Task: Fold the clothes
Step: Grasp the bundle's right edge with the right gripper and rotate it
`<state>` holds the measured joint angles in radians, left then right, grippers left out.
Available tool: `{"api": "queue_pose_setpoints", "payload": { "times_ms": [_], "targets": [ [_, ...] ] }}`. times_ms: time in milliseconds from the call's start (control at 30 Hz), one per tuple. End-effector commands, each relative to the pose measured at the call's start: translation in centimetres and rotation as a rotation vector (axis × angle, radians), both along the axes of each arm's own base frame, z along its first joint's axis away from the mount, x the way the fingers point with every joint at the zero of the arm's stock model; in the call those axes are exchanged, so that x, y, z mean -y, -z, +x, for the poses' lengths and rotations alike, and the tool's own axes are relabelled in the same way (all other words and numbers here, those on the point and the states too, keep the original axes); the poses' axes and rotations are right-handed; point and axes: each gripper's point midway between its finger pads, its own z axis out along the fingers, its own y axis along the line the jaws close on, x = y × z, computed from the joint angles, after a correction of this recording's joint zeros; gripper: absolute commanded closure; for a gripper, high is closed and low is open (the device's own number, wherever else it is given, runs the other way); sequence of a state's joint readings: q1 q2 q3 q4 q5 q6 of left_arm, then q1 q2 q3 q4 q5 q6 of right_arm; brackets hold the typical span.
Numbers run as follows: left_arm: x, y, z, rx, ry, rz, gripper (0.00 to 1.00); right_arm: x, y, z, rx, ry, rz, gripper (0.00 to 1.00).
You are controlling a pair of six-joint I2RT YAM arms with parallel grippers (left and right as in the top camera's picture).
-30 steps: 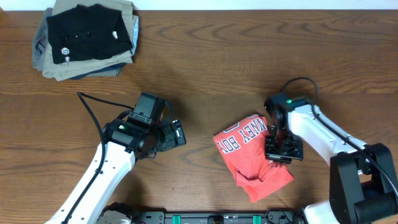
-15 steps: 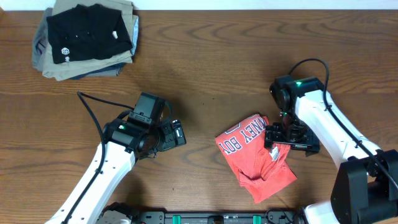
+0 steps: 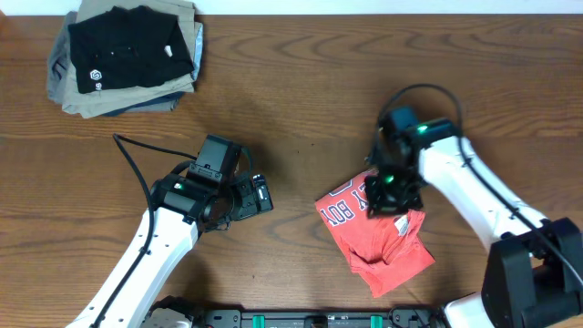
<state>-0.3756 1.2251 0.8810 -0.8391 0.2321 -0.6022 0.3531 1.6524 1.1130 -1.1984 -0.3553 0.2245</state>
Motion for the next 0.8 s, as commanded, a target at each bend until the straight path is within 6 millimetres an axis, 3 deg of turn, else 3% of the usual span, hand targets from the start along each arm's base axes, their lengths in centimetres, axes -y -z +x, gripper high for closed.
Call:
{"api": "queue_pose_setpoints", "payload": {
  "times_ms": [0,200,300,400,600,767],
  "targets": [
    [-0.2,-0.1,0.3,0.007,-0.004,0.012,0.02,-1.2,0.9,-3.1,-0.068,-0.041,0.003,0.83],
    [-0.2,-0.1,0.3,0.006,-0.004,0.012,0.02,-0.8,3.9,-8.1,-0.182,-0.048,-0.08,0.83],
    [-0.2,-0.1,0.2,0.006,-0.004,0.012,0.02,0.0,5.0,-10.1,-0.239,-0.008,-0.132,0.97],
    [-0.2,-0.1,0.2,0.006,-0.004,0.012,0.02,0.8,5.1,-11.5,-0.291,0.015,-0.173,0.99],
    [-0.2,-0.1,0.2,0.005,-0.004,0.012,0.02,1.6,3.7,-11.7,-0.309,0.022,-0.225,0.99],
    [-0.3,0.0,0.0,-0.002,0.0,0.016,0.02,2.4,0.5,-9.3,-0.202,0.016,-0.273,0.99]
  ]
}}
